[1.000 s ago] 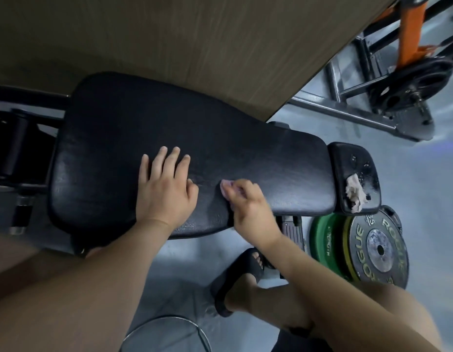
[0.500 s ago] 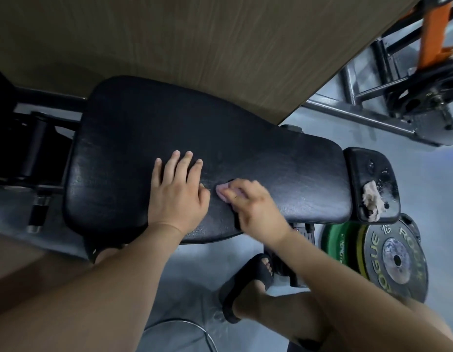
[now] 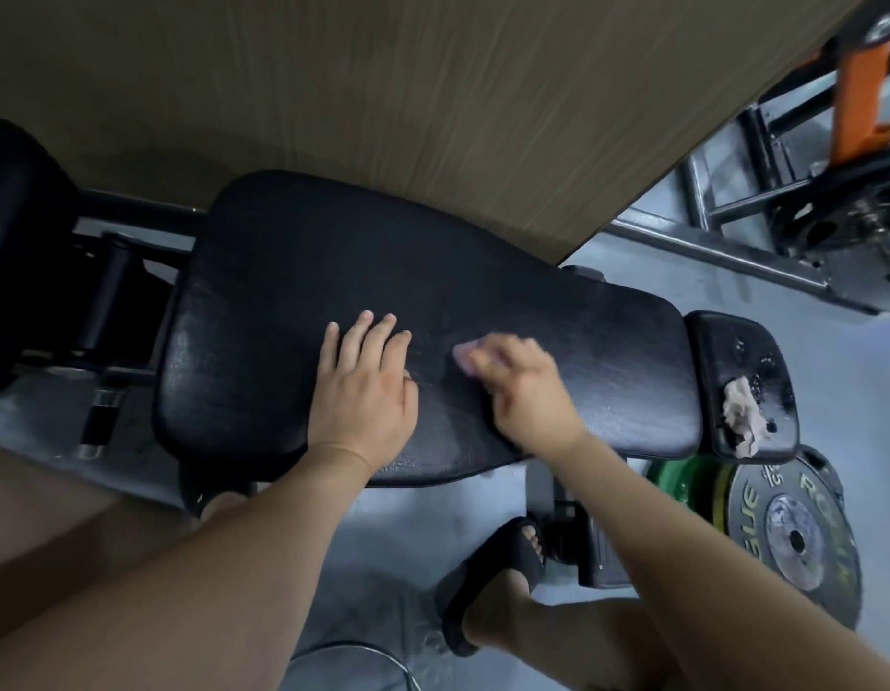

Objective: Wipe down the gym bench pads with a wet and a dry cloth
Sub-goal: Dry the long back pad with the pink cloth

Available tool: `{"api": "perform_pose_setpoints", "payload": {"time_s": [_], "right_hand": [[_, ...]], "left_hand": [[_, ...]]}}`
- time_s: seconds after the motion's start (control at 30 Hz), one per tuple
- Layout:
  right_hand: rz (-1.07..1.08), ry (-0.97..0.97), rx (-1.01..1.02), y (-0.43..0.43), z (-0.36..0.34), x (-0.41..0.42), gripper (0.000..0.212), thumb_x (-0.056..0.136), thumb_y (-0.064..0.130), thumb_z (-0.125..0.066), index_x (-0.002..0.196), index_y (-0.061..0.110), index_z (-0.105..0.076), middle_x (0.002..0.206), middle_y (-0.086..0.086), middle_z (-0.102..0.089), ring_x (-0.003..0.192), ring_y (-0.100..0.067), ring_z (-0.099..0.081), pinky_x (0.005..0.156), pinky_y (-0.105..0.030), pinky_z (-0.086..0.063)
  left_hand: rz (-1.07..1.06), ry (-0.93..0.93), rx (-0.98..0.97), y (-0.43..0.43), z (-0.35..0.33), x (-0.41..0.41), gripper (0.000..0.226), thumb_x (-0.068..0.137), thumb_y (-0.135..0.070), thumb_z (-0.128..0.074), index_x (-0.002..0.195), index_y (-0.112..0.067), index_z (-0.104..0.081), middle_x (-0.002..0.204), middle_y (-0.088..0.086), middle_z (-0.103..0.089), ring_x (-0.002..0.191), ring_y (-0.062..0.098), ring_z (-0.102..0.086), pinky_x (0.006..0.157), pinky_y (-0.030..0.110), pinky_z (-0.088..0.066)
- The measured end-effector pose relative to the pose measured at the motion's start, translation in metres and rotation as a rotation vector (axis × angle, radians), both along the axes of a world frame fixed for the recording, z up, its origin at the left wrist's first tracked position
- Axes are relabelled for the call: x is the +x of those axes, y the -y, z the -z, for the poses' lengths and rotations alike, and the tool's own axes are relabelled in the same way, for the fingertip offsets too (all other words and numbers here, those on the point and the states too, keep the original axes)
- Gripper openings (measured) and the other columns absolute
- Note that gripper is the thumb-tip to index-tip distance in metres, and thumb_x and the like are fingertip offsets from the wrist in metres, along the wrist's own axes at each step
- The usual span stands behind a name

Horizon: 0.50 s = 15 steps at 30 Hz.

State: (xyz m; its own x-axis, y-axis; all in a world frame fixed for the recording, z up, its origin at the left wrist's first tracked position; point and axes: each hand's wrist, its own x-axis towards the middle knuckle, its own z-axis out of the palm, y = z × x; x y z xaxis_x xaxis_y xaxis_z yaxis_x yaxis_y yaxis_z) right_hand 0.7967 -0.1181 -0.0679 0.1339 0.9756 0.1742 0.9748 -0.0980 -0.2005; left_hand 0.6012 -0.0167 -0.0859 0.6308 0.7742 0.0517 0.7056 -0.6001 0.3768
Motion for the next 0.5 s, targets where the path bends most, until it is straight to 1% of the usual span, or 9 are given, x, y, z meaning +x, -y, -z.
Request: {"api": "perform_pose_setpoints", "payload": {"time_s": [0.1, 0.13, 0.17, 0.23, 0.3, 0.37, 0.4, 0.43, 0.5], "right_hand": [[0.381, -0.029, 0.030, -0.033, 0.000, 0.024, 0.039, 0.092, 0.007, -0.049, 0.119, 0.024, -0.072, 0.110, -0.004, -0.061, 0.089, -0.034, -0.052, 0.077, -0.048, -0.053], [0.443, -0.066, 0.034, -0.042, 0.001, 0.018, 0.038, 0.093, 0.006, -0.051, 0.119, 0.022, -0.072, 0.109, -0.005, -0.061, 0.089, -0.036, -0.051, 0.078, -0.048, -0.053], [0.428, -0.089, 0.052, -0.047, 0.001, 0.005, 0.037, 0.092, 0.005, -0.051, 0.118, 0.021, -0.073, 0.108, -0.006, -0.061, 0.088, -0.036, -0.051, 0.078, -0.047, -0.053], [0.226, -0.108, 0.073, -0.041, 0.003, -0.034, 0.040, 0.089, 0.004, -0.047, 0.116, 0.020, -0.073, 0.108, -0.005, -0.062, 0.085, -0.035, -0.053, 0.077, -0.045, -0.051], [-0.059, -0.122, 0.014, -0.021, 0.003, -0.067, 0.042, 0.087, 0.004, -0.043, 0.115, 0.020, -0.070, 0.111, -0.002, -0.061, 0.086, -0.030, -0.053, 0.077, -0.044, -0.049], [-0.224, -0.098, -0.057, -0.007, -0.002, -0.072, 0.042, 0.089, 0.004, -0.047, 0.118, 0.025, -0.069, 0.117, 0.003, -0.061, 0.088, -0.026, -0.054, 0.077, -0.041, -0.048], [-0.250, -0.056, -0.053, -0.008, -0.003, -0.061, 0.042, 0.090, 0.006, -0.048, 0.119, 0.030, -0.068, 0.119, 0.005, -0.062, 0.090, -0.025, -0.055, 0.077, -0.040, -0.048], [-0.215, -0.024, -0.026, -0.013, -0.001, -0.047, 0.042, 0.091, 0.009, -0.048, 0.119, 0.034, -0.068, 0.120, 0.006, -0.064, 0.091, -0.026, -0.057, 0.076, -0.040, -0.049], [0.050, -0.018, 0.051, -0.034, 0.002, -0.020, 0.040, 0.091, 0.011, -0.049, 0.117, 0.033, -0.070, 0.116, 0.002, -0.065, 0.090, -0.032, -0.058, 0.074, -0.044, -0.052]], "left_hand": [[0.000, 0.043, -0.085, -0.001, -0.006, -0.002, 0.047, 0.096, -0.024, -0.045, 0.141, -0.014, -0.052, 0.153, 0.003, -0.046, 0.150, 0.024, -0.028, 0.126, 0.050, -0.010], [0.016, 0.052, -0.131, -0.003, -0.010, -0.004, 0.049, 0.095, -0.022, -0.048, 0.143, -0.014, -0.049, 0.154, 0.002, -0.043, 0.152, 0.023, -0.024, 0.127, 0.048, -0.007], [0.040, 0.050, -0.173, -0.006, -0.015, -0.006, 0.052, 0.094, -0.021, -0.049, 0.146, -0.014, -0.045, 0.156, 0.002, -0.040, 0.153, 0.021, -0.021, 0.127, 0.047, -0.004], [0.080, 0.016, -0.195, -0.015, -0.024, -0.015, 0.058, 0.092, -0.022, -0.052, 0.148, -0.015, -0.041, 0.156, 0.001, -0.037, 0.152, 0.020, -0.019, 0.127, 0.048, -0.001], [0.060, -0.031, -0.166, -0.027, -0.031, -0.031, 0.061, 0.088, -0.026, -0.057, 0.146, -0.014, -0.043, 0.153, 0.003, -0.039, 0.150, 0.025, -0.022, 0.125, 0.053, -0.005], [0.000, -0.102, -0.144, -0.041, -0.038, -0.052, 0.063, 0.086, -0.033, -0.060, 0.144, -0.016, -0.045, 0.153, 0.003, -0.038, 0.147, 0.030, -0.023, 0.123, 0.057, -0.011], [-0.027, -0.139, -0.143, -0.046, -0.041, -0.062, 0.063, 0.087, -0.037, -0.060, 0.145, -0.018, -0.045, 0.154, 0.002, -0.036, 0.146, 0.031, -0.023, 0.122, 0.056, -0.013], [-0.044, -0.168, -0.144, -0.052, -0.043, -0.072, 0.064, 0.087, -0.041, -0.059, 0.145, -0.020, -0.044, 0.155, 0.001, -0.034, 0.146, 0.031, -0.022, 0.122, 0.055, -0.015], [-0.062, -0.208, -0.160, -0.058, -0.048, -0.090, 0.066, 0.088, -0.049, -0.058, 0.147, -0.023, -0.042, 0.156, 0.000, -0.031, 0.146, 0.030, -0.021, 0.122, 0.051, -0.018]]}}
